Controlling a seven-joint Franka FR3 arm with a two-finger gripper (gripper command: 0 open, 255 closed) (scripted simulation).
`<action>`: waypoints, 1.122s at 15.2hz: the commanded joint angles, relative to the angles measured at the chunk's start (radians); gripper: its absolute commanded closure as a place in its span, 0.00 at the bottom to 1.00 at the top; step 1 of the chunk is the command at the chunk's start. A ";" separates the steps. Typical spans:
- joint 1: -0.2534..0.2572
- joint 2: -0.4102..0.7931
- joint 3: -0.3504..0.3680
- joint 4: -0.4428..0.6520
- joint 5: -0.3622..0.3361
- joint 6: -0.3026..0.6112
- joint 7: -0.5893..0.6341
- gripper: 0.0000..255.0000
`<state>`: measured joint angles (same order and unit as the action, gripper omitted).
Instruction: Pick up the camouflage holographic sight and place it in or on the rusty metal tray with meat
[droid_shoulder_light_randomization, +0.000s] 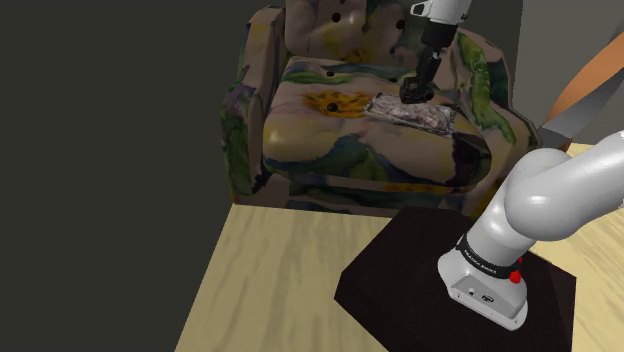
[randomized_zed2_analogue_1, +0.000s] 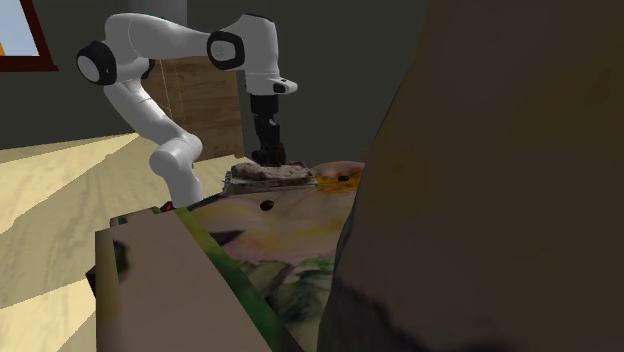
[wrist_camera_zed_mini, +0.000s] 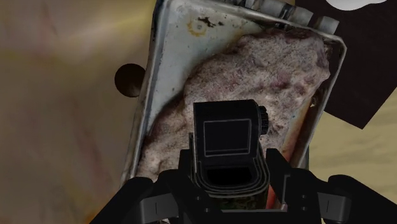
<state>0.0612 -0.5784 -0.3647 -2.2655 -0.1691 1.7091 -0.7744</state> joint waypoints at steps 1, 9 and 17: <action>0.001 0.001 0.000 -0.003 0.001 0.002 0.000 1.00; 0.002 0.003 -0.001 -0.002 0.001 0.002 0.000 0.00; 0.009 0.021 0.011 0.138 0.014 -0.120 -0.007 0.00</action>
<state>0.0700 -0.5587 -0.3537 -2.1365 -0.1557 1.5975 -0.7803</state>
